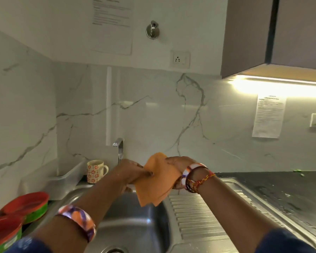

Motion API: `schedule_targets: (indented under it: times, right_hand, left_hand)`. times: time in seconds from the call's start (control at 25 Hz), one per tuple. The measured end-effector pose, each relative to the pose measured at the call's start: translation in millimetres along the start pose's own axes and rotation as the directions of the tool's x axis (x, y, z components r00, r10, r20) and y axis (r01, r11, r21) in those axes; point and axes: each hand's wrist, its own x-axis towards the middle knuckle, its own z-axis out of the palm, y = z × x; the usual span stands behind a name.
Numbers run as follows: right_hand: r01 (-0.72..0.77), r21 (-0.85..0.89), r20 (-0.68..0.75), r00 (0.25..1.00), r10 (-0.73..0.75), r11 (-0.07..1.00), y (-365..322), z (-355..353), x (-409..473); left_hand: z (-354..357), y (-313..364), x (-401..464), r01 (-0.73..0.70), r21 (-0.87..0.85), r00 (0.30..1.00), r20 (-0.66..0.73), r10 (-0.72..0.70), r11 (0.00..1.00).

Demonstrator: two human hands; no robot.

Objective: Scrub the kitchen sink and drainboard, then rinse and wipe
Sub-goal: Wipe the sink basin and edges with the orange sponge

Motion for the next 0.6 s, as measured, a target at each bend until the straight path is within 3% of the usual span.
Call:
schedule_targets:
  times: [0.12,0.2,0.28,0.32,0.4,0.44,0.6]
  right_hand:
    - [-0.041,-0.253,0.031,0.998,0.050,0.967,1,-8,-11]
    - [-0.030,-0.484,0.052,0.997,0.063,0.875,6,-9,-16]
    - [0.041,-0.590,0.075,0.997,0.004,0.807,9,-9,-21]
    - [0.073,-0.503,0.142,0.990,0.000,0.861,10,-8,-21]
    - [0.036,-0.131,0.324,0.946,0.008,0.991,11,-3,-25]
    - [0.021,-0.010,0.361,0.933,-0.016,1.000,12,0,-27]
    - [0.125,0.067,0.310,0.940,-0.140,0.990,14,14,-23]
  left_hand:
    - [-4,28,-22,0.069,-0.266,0.997,0.050,-0.058,0.961]
    - [-6,38,-32,0.079,-0.393,0.997,0.049,-0.065,0.916]
    - [-6,40,-36,0.045,-0.468,0.999,0.010,-0.046,0.883]
    - [-5,38,-36,0.028,-0.498,0.999,-0.006,-0.035,0.867]
    - [4,39,-43,0.019,-0.509,1.000,-0.001,-0.023,0.860]
    - [8,40,-48,0.026,-0.505,1.000,0.012,-0.023,0.863]
    - [5,42,-56,0.041,-0.470,0.998,0.054,-0.018,0.881]
